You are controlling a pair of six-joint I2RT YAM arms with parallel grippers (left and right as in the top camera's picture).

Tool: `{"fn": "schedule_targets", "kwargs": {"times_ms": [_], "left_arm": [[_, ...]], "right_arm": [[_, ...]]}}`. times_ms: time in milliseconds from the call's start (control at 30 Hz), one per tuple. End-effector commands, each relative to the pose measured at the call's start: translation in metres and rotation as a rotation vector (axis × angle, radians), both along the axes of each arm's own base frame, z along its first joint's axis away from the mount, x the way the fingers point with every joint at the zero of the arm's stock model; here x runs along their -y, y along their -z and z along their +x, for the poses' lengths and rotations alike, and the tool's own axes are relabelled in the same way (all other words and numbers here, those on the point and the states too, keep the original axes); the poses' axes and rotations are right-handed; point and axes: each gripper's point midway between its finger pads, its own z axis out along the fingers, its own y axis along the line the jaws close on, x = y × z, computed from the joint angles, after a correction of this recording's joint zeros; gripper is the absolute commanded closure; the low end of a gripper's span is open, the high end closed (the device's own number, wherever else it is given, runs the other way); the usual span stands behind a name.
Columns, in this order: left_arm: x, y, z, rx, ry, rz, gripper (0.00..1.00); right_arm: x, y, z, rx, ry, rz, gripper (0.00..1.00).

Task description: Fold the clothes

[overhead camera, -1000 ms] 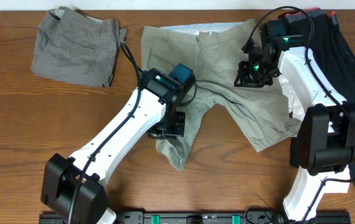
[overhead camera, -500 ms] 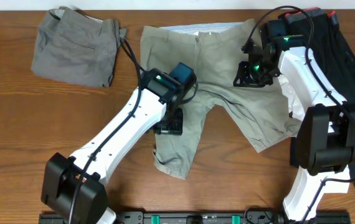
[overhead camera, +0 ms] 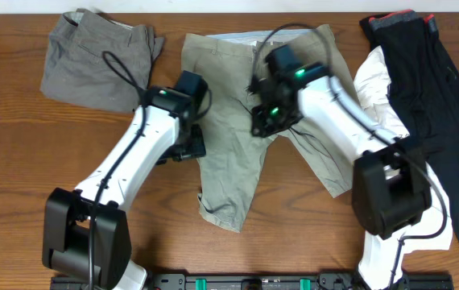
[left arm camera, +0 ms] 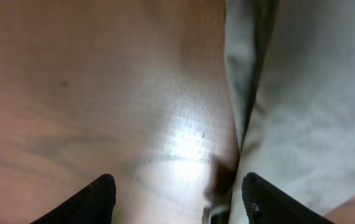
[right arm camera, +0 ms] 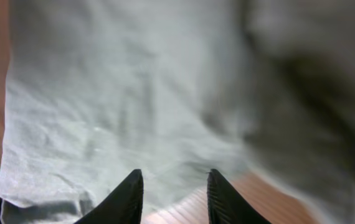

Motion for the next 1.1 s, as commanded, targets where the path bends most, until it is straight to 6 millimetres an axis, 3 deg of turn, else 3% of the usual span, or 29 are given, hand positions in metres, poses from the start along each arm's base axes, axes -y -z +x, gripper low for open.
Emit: {"fn": "schedule_targets", "kwargs": {"times_ms": [0, 200, 500, 767, 1067], "left_arm": [[0.003, 0.011, -0.002, -0.027, -0.001, -0.069, 0.33], [-0.004, 0.023, -0.007, -0.044, -0.001, -0.074, 0.33], [-0.016, 0.026, -0.008, -0.06, 0.019, -0.071, 0.33], [-0.017, 0.026, -0.008, -0.063, 0.07, -0.078, 0.33], [0.012, 0.037, -0.018, -0.086, 0.185, -0.254, 0.27]], "right_arm": [[-0.004, 0.022, -0.019, -0.013, -0.03, -0.088, 0.64], [0.009, 0.044, -0.032, -0.007, -0.051, -0.199, 0.59], [0.022, 0.066, -0.022, 0.019, 0.002, -0.213, 0.58], [0.036, 0.097, -0.029, -0.066, 0.017, -0.259, 0.59], [0.1, 0.096, -0.007, -0.128, 0.243, -0.303, 0.63]]}}
